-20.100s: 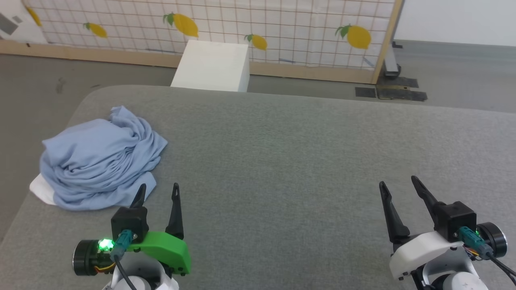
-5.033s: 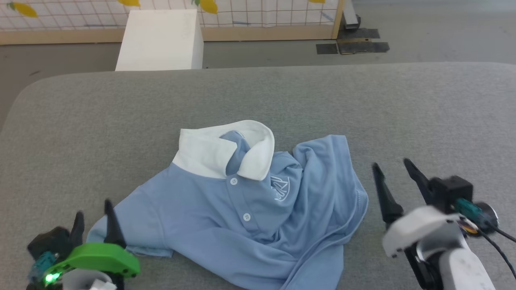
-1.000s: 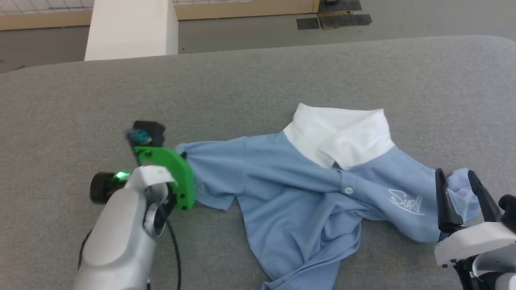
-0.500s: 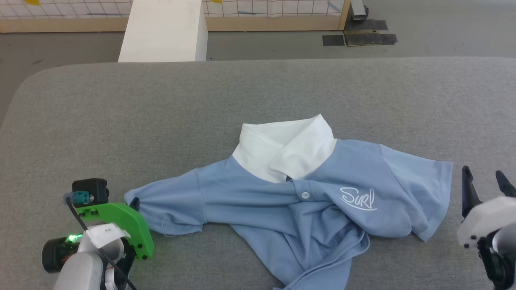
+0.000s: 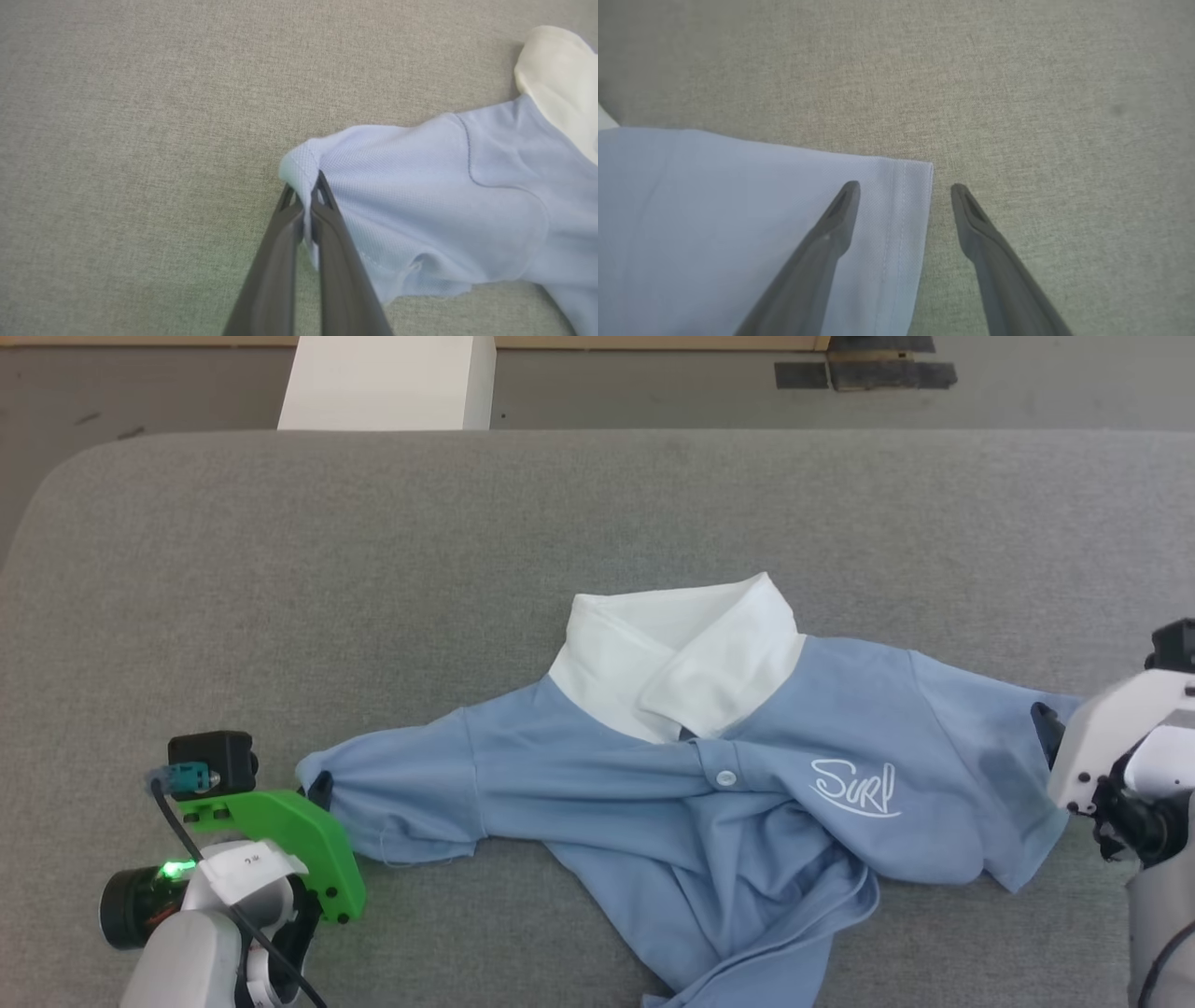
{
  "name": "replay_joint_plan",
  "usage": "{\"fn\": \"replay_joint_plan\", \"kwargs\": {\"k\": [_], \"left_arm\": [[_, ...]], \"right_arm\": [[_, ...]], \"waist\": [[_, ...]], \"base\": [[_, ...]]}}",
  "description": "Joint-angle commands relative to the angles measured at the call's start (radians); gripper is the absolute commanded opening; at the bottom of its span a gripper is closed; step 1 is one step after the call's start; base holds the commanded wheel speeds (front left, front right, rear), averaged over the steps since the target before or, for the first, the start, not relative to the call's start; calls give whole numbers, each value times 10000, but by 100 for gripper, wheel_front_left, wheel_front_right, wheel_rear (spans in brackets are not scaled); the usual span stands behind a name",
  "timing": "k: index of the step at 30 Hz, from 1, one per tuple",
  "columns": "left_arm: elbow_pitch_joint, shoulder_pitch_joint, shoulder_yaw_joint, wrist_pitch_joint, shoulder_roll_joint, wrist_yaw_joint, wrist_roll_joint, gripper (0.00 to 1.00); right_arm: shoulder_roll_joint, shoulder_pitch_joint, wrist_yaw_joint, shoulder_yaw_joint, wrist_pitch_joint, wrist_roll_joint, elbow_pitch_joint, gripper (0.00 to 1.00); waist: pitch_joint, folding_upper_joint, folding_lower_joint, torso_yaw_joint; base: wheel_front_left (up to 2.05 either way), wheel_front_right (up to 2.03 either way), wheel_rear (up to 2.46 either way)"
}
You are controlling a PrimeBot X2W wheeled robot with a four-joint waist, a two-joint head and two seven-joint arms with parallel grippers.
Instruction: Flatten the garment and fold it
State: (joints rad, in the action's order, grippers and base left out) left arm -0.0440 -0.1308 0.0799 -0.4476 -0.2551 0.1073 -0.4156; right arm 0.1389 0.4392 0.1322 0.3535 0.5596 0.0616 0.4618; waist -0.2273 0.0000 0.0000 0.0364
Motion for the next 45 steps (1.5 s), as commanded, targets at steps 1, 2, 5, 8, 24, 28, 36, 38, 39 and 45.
{"fn": "replay_joint_plan", "kwargs": {"k": [1,2,5,8,24,28,36,38,39,45], "left_arm": [[84,-170,18,-42,-49,58,-56,0],[120,-205,34,-51,-50,59,-57,0],[214,-272,76,-95,-71,73,-43,0],[269,-319,121,-142,-95,74,-41,0],[834,-914,104,113,-980,-582,65,0],[1266,-1407,-257,445,-1098,-959,-466,0],[2109,-3018,-874,285,-961,-1120,-1676,0],[2218,-3579,-1090,169,-735,-1090,-2282,0],[2249,-3912,-1204,117,-689,-1075,-2517,0],[1901,-5793,-1563,111,-449,-754,-3092,0]], "right_arm": [[88,288,-15,-47,278,49,234,100],[150,431,-15,-108,523,92,419,100],[310,701,-15,-314,1286,103,786,100],[427,814,-15,-554,2089,153,953,98],[1420,803,-15,-1884,2820,991,-984,0],[1785,826,-15,-2200,2655,1160,-2022,0],[2559,1782,-15,-2645,2525,1263,-3874,0],[2733,2275,-15,-2828,2543,1278,-4161,0],[2823,2595,-15,-2957,2561,1276,-4270,0],[3241,4582,-15,-3722,2344,1033,-4189,0]], "waist": [[-259,0,0,134],[-324,0,0,160],[-483,0,0,213],[-576,0,0,243],[-123,0,0,-47],[244,0,0,-171],[723,0,0,-405],[741,0,0,-469],[727,0,0,-506],[297,0,0,-581]], "base": [[0,0,0],[0,0,0],[0,0,0],[0,0,0],[0,0,0],[0,0,0],[0,0,0],[0,0,0],[0,0,0],[0,0,0]]}}
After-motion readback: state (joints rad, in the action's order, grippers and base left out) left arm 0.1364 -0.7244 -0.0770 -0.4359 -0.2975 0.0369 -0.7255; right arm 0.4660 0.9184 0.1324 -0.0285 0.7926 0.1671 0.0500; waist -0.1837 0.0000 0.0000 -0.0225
